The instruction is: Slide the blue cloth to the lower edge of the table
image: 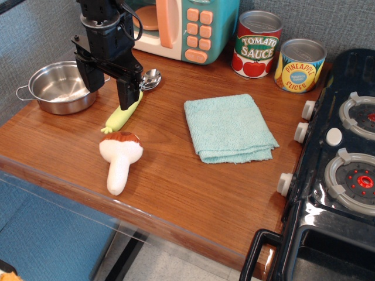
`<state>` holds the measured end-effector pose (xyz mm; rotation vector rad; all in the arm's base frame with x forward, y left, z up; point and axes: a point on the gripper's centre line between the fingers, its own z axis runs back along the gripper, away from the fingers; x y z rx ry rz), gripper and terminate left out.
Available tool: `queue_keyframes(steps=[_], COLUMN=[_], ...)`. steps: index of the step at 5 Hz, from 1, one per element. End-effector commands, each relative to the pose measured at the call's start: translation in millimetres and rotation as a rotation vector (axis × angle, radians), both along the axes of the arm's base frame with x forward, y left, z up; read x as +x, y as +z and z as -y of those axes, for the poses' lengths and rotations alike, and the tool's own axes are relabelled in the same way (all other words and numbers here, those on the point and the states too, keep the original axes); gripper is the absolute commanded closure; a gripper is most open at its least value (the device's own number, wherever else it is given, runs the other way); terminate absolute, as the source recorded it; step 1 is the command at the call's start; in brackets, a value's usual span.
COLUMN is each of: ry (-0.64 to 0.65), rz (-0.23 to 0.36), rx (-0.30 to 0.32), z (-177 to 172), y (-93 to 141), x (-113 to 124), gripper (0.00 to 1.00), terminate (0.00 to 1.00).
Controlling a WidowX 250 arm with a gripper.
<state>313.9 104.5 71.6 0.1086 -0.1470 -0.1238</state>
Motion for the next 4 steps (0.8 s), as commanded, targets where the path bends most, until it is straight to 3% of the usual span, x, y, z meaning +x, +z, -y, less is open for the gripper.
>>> queue_keyframes(steps=[1, 4], ry=[0.000, -0.022], rz=[0.000, 0.009], rx=[0.000, -0.011], z=[0.0, 88.3], y=[0.0, 0.9], x=[0.0, 50.9], gripper=[0.00, 0.00], terminate=[0.00, 0.00])
